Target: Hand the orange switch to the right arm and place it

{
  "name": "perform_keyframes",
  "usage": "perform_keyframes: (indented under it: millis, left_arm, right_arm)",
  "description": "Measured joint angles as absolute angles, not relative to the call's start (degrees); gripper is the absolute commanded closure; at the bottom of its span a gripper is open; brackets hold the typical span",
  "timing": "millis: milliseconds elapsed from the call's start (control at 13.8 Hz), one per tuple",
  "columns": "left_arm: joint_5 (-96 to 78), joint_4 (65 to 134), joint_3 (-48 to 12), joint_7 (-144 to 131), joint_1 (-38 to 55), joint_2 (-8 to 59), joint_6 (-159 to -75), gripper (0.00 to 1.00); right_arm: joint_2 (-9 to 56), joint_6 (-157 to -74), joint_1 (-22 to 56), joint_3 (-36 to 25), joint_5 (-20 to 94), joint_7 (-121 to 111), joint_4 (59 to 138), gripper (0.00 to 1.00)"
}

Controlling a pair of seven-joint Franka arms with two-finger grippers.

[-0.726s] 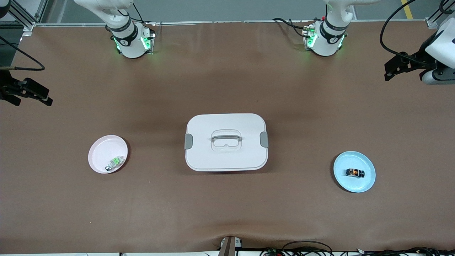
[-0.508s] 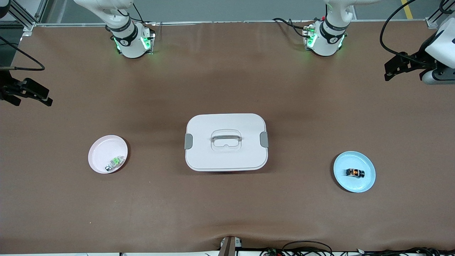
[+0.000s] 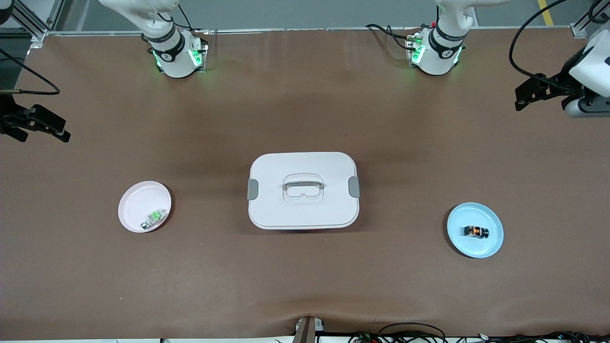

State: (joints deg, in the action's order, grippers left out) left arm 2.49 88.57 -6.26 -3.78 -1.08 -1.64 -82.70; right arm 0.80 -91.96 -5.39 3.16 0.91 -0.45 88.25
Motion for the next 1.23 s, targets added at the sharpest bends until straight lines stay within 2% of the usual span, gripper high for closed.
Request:
perform_keyframes:
  millis: [726,1234]
  left_arm:
    - [2.49,88.78,-5.89,-3.77,-3.84,10.54,-96.31,0.00]
    - [2.65,91.59,-5.87,-3.74,-4.30,18.96,-110.82,0.00]
  right_arm:
    - [0.81,-91.96,-5.39,3.15,0.91,-0.45,88.34,0.00]
    - [0.81,-91.96,-5.39,3.13,0.91,-0.45,88.37,0.00]
